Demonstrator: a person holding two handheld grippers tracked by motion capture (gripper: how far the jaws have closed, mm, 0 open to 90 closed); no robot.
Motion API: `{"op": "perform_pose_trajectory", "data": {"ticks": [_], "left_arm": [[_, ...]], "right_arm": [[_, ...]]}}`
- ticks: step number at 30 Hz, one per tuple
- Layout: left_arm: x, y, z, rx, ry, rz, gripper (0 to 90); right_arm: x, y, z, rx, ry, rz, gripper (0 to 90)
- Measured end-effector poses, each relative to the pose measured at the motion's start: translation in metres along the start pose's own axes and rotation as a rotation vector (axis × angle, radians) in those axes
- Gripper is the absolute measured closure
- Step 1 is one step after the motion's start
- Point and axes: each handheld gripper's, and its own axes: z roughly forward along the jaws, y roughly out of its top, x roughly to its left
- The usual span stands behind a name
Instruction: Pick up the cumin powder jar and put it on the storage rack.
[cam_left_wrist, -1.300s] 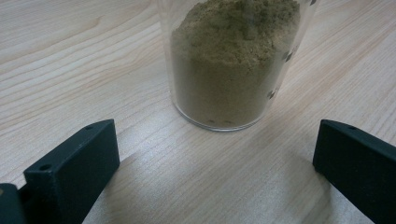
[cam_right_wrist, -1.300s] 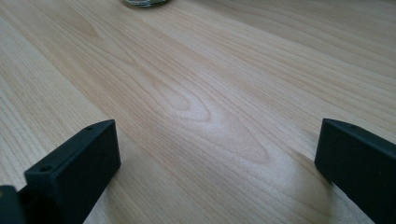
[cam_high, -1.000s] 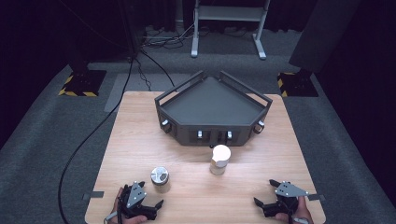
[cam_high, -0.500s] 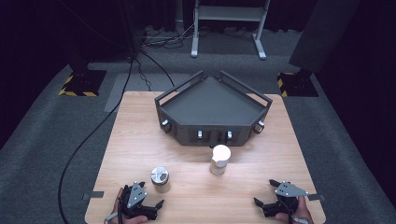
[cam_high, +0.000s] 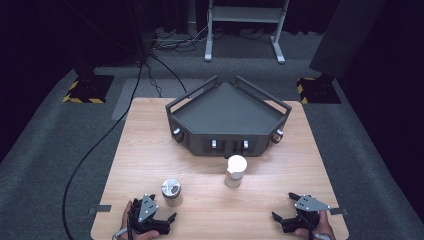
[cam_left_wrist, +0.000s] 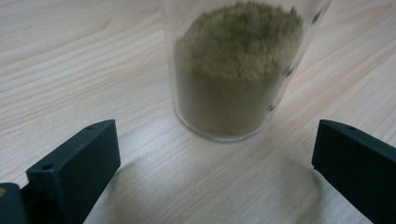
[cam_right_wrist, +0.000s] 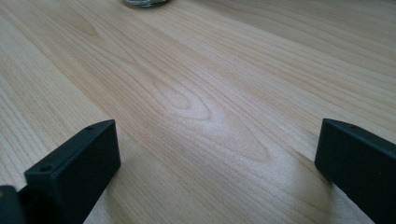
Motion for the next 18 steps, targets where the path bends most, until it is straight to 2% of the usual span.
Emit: {"op": "perform_pose_trajectory", "data": {"ticks": [5, 12, 18], "left_arm": [[0.003, 0.005, -0.004, -0.037, -0.012, -0.024, 0.6], [0.009, 0.016, -0.004, -0.066, -0.040, -0.026, 0.6], [0.013, 0.028, -0.001, -0.082, -0.051, -0.011, 0.6]], "right_arm": [[0.000, 0.000, 0.000, 0.000, 0.000, 0.000, 0.0], [0.000, 0.000, 0.000, 0.000, 0.000, 0.000, 0.0], [0.000, 0.000, 0.000, 0.000, 0.000, 0.001, 0.0]]}}
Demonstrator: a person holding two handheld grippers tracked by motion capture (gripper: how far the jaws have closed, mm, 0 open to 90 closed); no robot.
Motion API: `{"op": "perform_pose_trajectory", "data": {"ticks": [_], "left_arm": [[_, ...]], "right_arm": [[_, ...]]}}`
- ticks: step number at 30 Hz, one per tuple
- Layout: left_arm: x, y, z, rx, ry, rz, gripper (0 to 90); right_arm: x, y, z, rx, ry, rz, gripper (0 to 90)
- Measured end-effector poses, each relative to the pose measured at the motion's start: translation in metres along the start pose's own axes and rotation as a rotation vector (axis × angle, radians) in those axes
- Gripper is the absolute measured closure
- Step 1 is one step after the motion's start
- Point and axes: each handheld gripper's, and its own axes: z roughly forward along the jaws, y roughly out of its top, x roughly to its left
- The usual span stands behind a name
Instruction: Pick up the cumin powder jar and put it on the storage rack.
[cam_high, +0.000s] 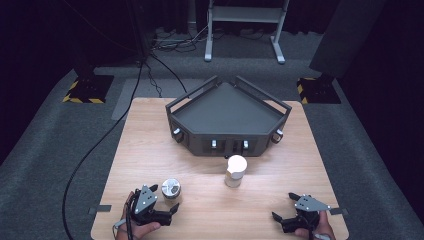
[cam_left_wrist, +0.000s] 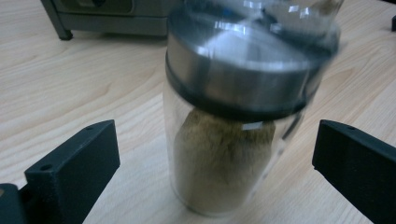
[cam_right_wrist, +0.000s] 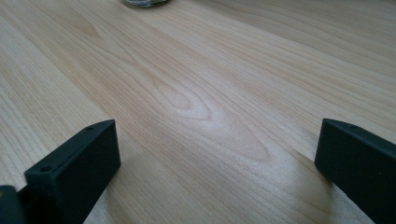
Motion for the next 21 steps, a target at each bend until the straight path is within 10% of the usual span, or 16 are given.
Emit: {"op": "perform_pose_trajectory", "data": {"ticks": [12, 21], "left_arm": [[0.012, 0.013, 0.012, 0.009, -0.033, -0.024, 3.7], [0.014, 0.011, 0.015, -0.010, -0.082, -0.042, 24.3]], "right_arm": [[0.000, 0.000, 0.000, 0.000, 0.001, 0.000, 0.0], [0.000, 0.000, 0.000, 0.000, 0.001, 0.000, 0.0]]}}
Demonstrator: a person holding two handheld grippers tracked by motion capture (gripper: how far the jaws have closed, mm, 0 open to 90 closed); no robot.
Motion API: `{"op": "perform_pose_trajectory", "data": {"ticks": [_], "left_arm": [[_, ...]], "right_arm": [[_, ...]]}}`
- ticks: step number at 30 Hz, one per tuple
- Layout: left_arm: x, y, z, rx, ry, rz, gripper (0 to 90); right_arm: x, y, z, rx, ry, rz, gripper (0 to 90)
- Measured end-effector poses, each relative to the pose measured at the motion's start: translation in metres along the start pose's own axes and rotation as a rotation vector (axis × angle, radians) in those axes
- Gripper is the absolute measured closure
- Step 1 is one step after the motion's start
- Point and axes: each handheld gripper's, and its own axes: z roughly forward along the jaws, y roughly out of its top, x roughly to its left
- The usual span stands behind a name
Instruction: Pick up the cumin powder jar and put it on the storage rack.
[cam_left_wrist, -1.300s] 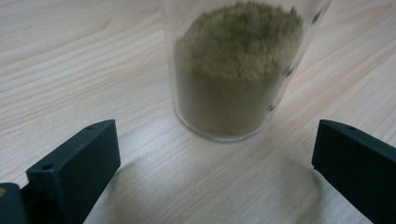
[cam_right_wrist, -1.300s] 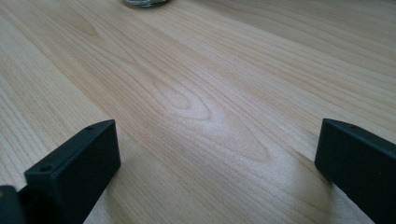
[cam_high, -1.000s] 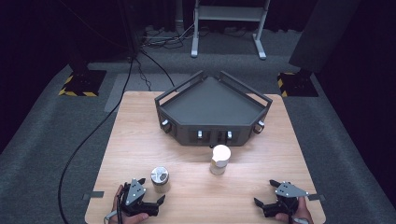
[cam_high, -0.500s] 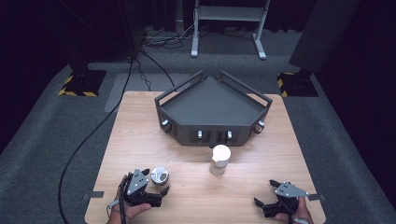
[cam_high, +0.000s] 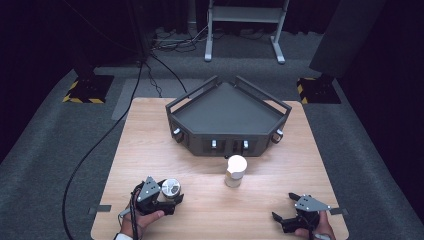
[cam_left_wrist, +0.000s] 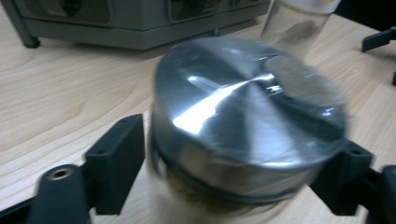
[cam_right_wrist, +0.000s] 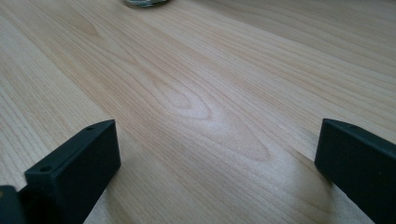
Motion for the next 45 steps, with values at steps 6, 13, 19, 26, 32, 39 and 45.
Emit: {"op": "perform_pose_trajectory", "data": {"ticks": [6, 13, 19, 26, 32, 39, 45], "left_arm": [[-0.001, -0.002, 0.001, -0.009, -0.001, 0.009, 28.7], [-0.004, -0.005, 0.001, -0.022, 0.015, 0.008, 29.2], [-0.007, -0.001, -0.002, -0.027, 0.024, -0.010, 29.3], [-0.010, 0.018, -0.005, -0.019, 0.028, -0.067, 29.4], [-0.016, 0.043, -0.005, -0.017, 0.029, -0.074, 29.5], [-0.015, 0.080, -0.003, -0.022, 0.047, -0.072, 29.5], [-0.009, 0.113, -0.001, -0.030, 0.048, -0.052, 29.5]], "right_arm": [[0.000, 0.000, 0.000, 0.000, 0.001, 0.000, 0.0], [-0.001, 0.000, 0.000, 0.000, 0.002, -0.001, 0.0], [-0.001, 0.000, 0.000, 0.000, 0.002, -0.001, 0.0], [0.000, 0.000, 0.000, 0.000, 0.002, -0.001, 0.0], [0.000, 0.000, 0.000, 0.000, 0.002, 0.000, 0.0], [0.000, 0.000, 0.000, 0.000, 0.000, 0.001, 0.0], [0.001, 0.000, -0.001, 0.000, -0.004, 0.004, 0.0]]}}
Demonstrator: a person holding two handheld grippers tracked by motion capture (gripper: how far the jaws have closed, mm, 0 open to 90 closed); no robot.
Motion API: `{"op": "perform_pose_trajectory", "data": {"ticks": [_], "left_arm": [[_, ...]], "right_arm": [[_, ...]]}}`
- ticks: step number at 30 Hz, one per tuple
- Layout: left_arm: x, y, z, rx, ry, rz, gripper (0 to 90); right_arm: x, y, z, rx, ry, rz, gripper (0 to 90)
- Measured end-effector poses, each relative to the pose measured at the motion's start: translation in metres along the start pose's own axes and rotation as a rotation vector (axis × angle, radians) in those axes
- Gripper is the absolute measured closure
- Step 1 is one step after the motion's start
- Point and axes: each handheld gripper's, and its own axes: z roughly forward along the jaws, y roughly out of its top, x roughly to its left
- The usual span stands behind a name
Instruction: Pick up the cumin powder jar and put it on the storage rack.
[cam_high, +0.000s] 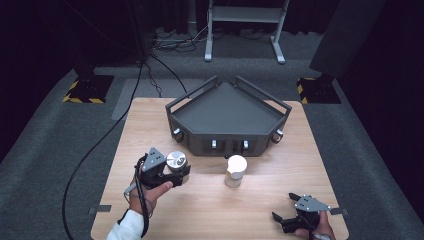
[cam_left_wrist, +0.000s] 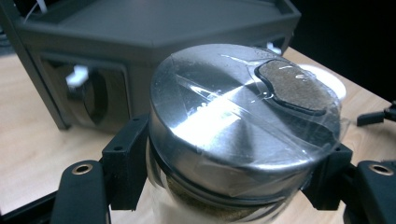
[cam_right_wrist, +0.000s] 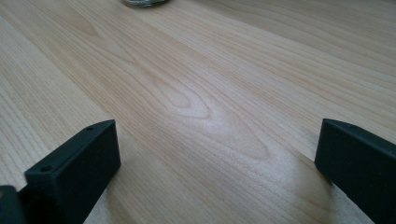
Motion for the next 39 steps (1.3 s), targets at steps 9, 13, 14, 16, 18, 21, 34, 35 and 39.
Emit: {"op": "perform_pose_trajectory", "data": {"ticks": [9, 13, 14, 16, 18, 21, 34, 35, 39], "left_arm": [[0.000, 0.039, 0.013, 0.003, -0.032, 0.046, 29.6], [0.001, 0.053, 0.018, -0.001, -0.049, 0.052, 29.6], [0.001, 0.056, 0.019, -0.001, -0.050, 0.058, 29.6], [0.002, 0.062, 0.021, -0.007, -0.060, 0.056, 29.6], [0.004, 0.067, 0.024, -0.013, -0.069, 0.053, 29.6], [0.003, 0.080, 0.028, -0.017, -0.069, 0.072, 29.7], [-0.001, 0.109, 0.056, -0.008, -0.047, 0.121, 29.7], [-0.001, 0.109, 0.056, -0.008, -0.047, 0.121, 29.7], [-0.003, 0.115, 0.063, -0.011, -0.033, 0.135, 29.6]], "right_arm": [[0.001, 0.000, 0.000, 0.000, -0.002, 0.002, 0.0], [0.000, 0.000, 0.000, 0.000, -0.002, 0.002, 0.0], [0.001, 0.000, 0.000, 0.000, -0.003, 0.002, 0.0], [0.001, 0.000, 0.000, 0.000, -0.003, 0.002, 0.0], [0.001, 0.000, 0.000, 0.000, -0.003, 0.002, 0.0], [0.001, 0.000, 0.000, 0.000, -0.005, 0.003, 0.0], [0.001, 0.000, -0.001, 0.000, -0.005, 0.003, 0.0], [0.001, 0.000, -0.001, 0.000, -0.005, 0.004, 0.0], [0.001, 0.000, -0.001, 0.000, -0.005, 0.003, 0.0]]}}
